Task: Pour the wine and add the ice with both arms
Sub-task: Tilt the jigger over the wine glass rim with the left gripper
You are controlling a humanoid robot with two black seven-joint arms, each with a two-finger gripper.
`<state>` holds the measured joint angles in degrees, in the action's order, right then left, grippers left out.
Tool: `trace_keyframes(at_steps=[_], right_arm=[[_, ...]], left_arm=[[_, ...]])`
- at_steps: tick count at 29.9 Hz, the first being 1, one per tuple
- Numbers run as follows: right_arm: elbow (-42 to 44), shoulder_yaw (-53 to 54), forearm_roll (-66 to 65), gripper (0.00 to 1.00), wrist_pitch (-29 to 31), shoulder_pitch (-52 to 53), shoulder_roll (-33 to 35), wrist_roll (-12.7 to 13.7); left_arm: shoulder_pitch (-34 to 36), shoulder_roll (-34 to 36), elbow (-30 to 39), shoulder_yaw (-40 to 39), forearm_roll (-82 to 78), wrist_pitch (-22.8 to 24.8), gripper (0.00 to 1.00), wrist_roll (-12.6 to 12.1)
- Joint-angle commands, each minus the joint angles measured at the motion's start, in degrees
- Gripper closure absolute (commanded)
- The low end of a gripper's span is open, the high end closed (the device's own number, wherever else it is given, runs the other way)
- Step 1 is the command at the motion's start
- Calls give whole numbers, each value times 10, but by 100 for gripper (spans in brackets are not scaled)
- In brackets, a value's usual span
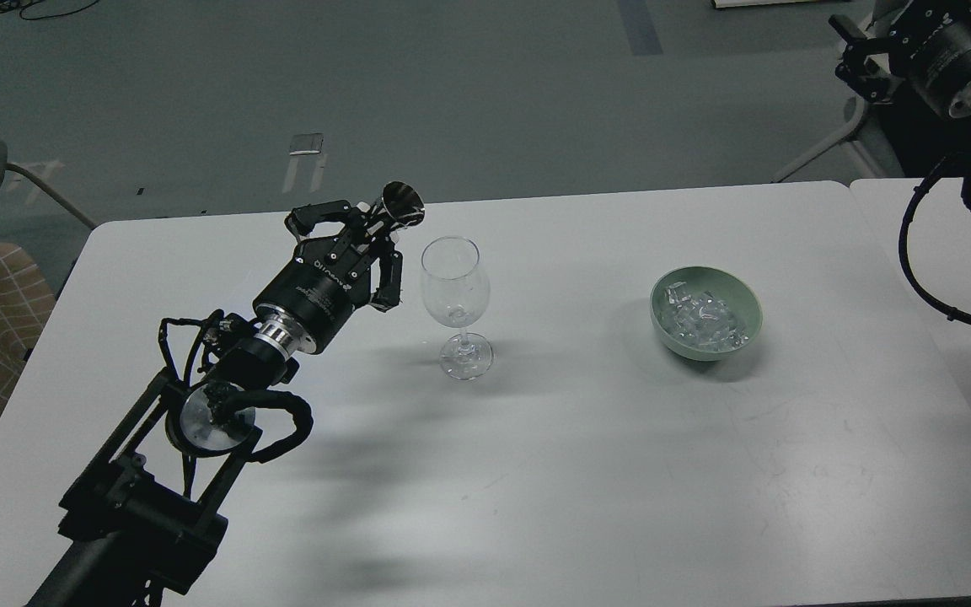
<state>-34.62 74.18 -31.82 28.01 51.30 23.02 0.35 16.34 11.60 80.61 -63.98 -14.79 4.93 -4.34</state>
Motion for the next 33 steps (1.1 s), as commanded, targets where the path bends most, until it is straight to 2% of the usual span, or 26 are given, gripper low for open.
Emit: trace_keyframes(at_steps=[1,33], right_arm=[[0,0,0,0,0,0,-1,0],[0,0,1,0,0,0,3,0]], left_arm=[[-3,5,1,-1,-30,3,100,-1],[2,6,1,18,-97,3,100,0]])
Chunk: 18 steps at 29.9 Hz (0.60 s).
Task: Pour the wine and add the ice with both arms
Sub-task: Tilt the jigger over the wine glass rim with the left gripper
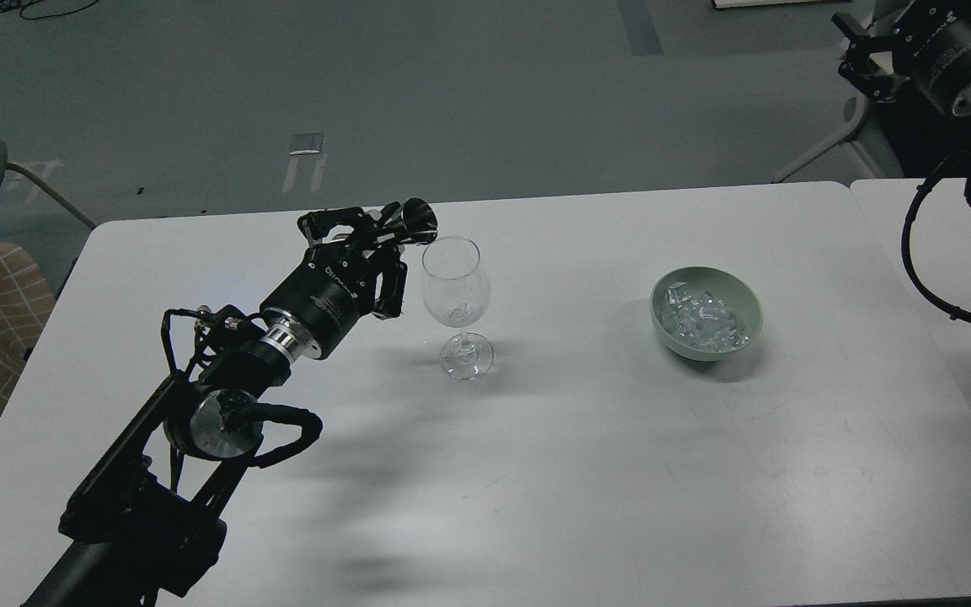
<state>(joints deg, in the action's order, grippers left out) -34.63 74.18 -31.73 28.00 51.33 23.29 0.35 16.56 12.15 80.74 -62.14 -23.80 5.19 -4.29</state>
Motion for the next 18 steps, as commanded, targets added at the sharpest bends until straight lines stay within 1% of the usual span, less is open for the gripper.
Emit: trace_keyframes(at_steps=[1,18], right_arm=[[0,0,0,0,0,0,0,0],[0,1,0,0,0,0,0,-1]], left_arm=[[-1,1,-1,0,-14,0,100,1],[2,2,-3,1,-71,1,100,1]])
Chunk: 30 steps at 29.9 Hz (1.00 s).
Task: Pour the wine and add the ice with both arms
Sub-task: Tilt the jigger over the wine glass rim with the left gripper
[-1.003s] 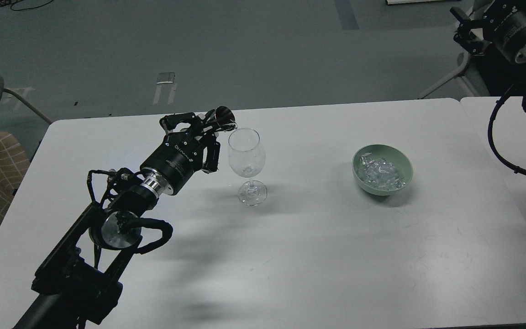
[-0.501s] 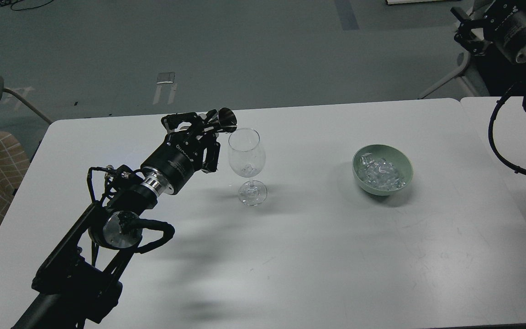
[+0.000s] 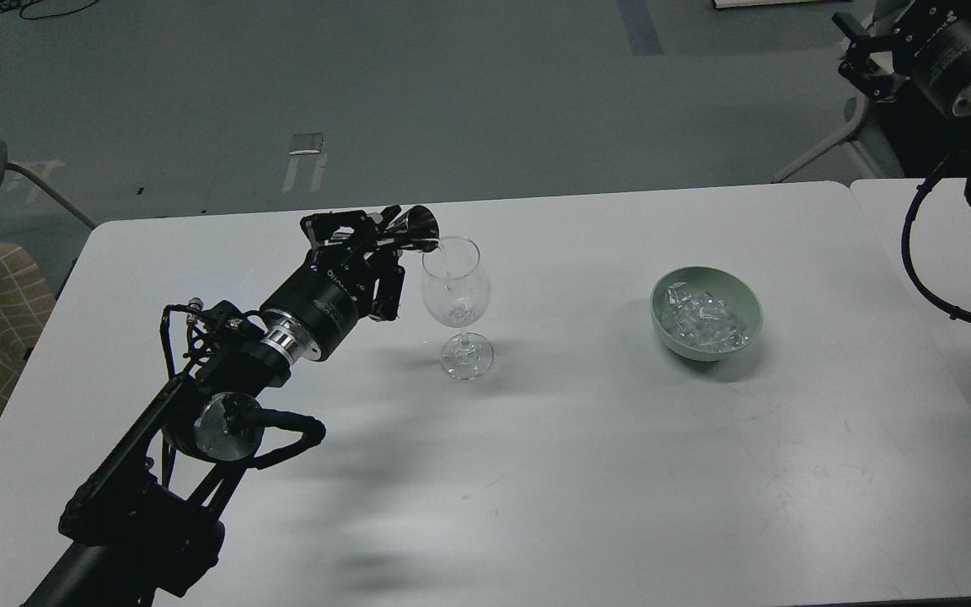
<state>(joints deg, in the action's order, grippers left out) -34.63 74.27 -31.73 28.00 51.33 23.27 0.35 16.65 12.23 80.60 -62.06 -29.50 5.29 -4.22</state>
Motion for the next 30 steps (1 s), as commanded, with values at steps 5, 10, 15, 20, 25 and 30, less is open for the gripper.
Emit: trace_keyframes(at_steps=[5,10,15,20,25,30], right_arm=[[0,0,0,0,0,0,-1,0],[0,0,0,0,0,0,-1,0],[0,0,0,0,0,0,0,0],[0,0,0,0,0,1,0,0],[0,1,0,0,0,1,0,0],[0,3,0,0,0,1,0,0]], left_arm=[[4,2,-5,-1,-31,0,100,0],[13,2,-5,0,-37,0,100,0],[17,4,-5,0,-65,1,100,0],[17,3,-5,0,-82,1,100,0],[18,4,-5,0,-94,2,100,0],[26,5,-5,0,-101,2,100,0]])
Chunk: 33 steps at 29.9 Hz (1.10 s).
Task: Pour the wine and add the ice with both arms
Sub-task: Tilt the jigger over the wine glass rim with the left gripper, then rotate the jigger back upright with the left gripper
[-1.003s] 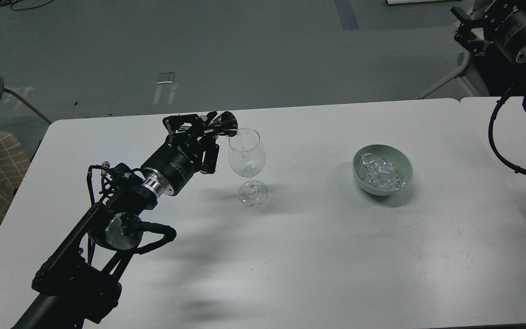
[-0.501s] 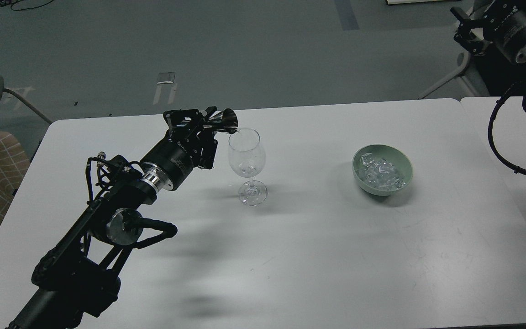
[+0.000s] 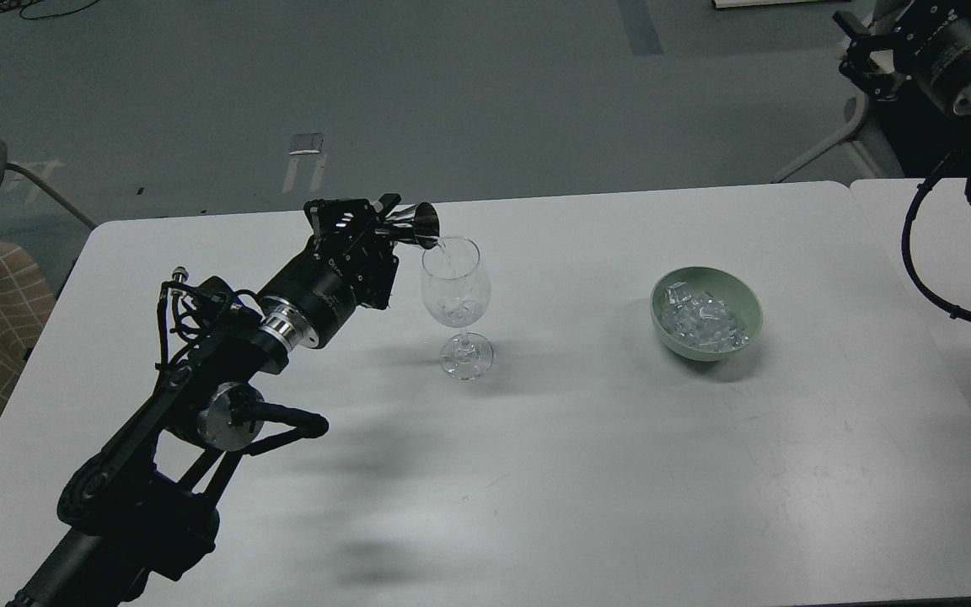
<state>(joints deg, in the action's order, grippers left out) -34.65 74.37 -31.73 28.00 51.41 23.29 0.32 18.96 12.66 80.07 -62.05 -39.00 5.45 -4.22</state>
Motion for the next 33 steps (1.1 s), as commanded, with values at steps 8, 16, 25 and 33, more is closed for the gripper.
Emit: trace_keyframes(at_steps=[8,16,25,33], right_arm=[[-1,2,0,0,0,0,0,0],[0,2,0,0,0,-1,4,-1],[-1,2,0,0,0,-1,4,0],[-1,2,0,0,0,0,4,-1]], left_arm=[[8,1,1,3,-31,0,100,-2],[9,6,4,3,-91,7,100,-2],[21,18,5,3,-140,10,100,-2],[29,19,20,4,-151,10,100,-3]])
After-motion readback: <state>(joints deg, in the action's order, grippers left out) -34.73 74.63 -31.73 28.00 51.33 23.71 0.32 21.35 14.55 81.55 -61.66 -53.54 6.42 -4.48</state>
